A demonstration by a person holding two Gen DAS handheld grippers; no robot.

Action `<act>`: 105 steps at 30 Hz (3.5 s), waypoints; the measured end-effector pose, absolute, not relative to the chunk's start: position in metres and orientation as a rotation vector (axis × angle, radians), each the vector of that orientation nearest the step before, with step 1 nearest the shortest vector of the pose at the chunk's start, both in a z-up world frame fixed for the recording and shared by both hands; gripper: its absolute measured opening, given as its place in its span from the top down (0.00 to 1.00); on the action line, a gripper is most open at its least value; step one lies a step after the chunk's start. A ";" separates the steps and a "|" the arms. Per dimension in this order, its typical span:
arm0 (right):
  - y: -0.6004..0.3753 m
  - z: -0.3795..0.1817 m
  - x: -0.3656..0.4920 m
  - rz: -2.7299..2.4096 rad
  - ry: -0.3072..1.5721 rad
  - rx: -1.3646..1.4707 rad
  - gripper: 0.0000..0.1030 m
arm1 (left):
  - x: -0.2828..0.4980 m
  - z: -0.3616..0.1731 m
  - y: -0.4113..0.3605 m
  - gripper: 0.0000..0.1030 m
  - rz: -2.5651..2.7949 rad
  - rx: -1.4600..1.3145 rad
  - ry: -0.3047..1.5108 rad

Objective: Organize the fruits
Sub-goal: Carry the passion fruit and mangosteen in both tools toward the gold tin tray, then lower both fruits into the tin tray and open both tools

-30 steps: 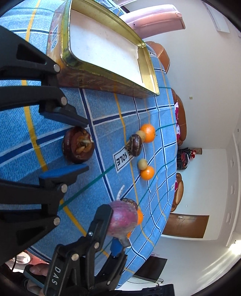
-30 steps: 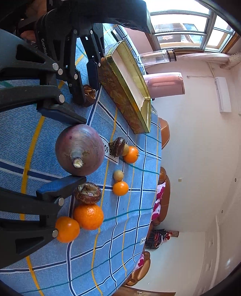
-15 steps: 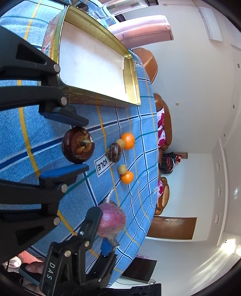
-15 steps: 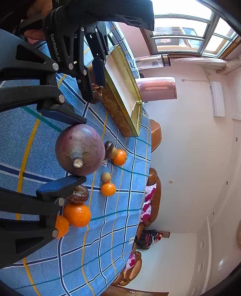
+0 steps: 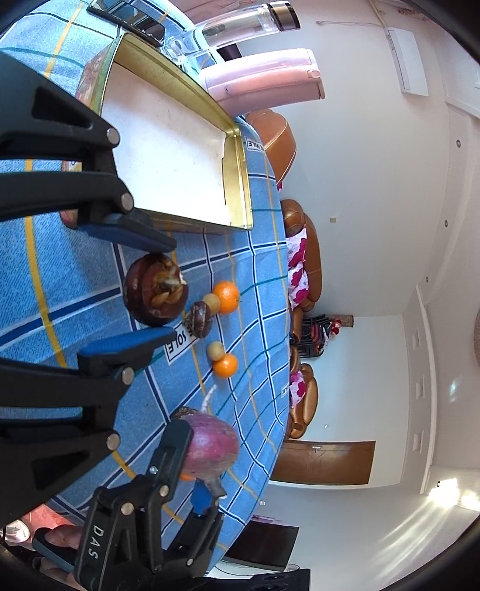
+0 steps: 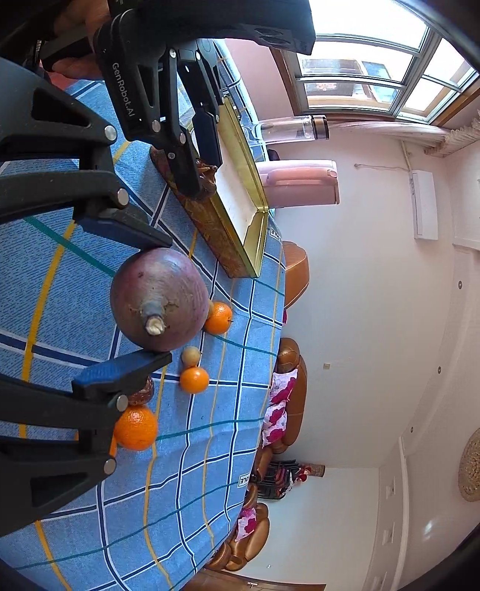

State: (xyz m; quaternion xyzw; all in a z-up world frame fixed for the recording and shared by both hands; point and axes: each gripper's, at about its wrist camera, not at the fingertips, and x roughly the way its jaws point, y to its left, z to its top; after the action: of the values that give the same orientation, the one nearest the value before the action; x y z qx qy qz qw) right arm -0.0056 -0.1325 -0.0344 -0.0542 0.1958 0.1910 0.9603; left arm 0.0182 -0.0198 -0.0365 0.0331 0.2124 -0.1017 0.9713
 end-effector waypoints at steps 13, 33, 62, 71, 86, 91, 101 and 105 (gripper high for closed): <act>-0.127 -0.028 -0.010 0.399 0.356 -0.132 0.45 | 0.016 -0.024 -0.018 0.58 -0.180 0.082 0.373; -0.116 -0.015 -0.006 0.421 0.312 -0.152 0.45 | 0.021 -0.010 -0.016 0.58 -0.153 0.100 0.326; -0.085 0.002 0.011 0.481 0.271 -0.185 0.45 | 0.030 -0.002 0.001 0.58 -0.103 0.090 0.311; -0.066 0.011 0.024 0.520 0.277 -0.211 0.45 | 0.041 -0.003 0.018 0.58 -0.079 0.080 0.326; -0.032 0.014 0.044 0.586 0.300 -0.235 0.45 | 0.057 -0.011 0.050 0.58 -0.008 0.066 0.368; -0.020 0.011 0.055 0.613 0.330 -0.228 0.45 | 0.067 -0.016 0.063 0.58 0.019 0.058 0.397; 0.003 -0.002 0.072 0.643 0.386 -0.254 0.45 | 0.081 -0.025 0.082 0.58 0.054 0.057 0.447; 0.011 -0.007 0.078 0.660 0.408 -0.251 0.45 | 0.087 -0.030 0.090 0.58 0.066 0.053 0.478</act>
State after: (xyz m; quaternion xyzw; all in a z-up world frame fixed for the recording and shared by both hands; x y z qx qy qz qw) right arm 0.0776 0.0113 -0.0070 -0.1219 0.1985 0.3209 0.9180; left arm 0.0869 0.0896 -0.0304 0.0264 0.2366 0.0326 0.9707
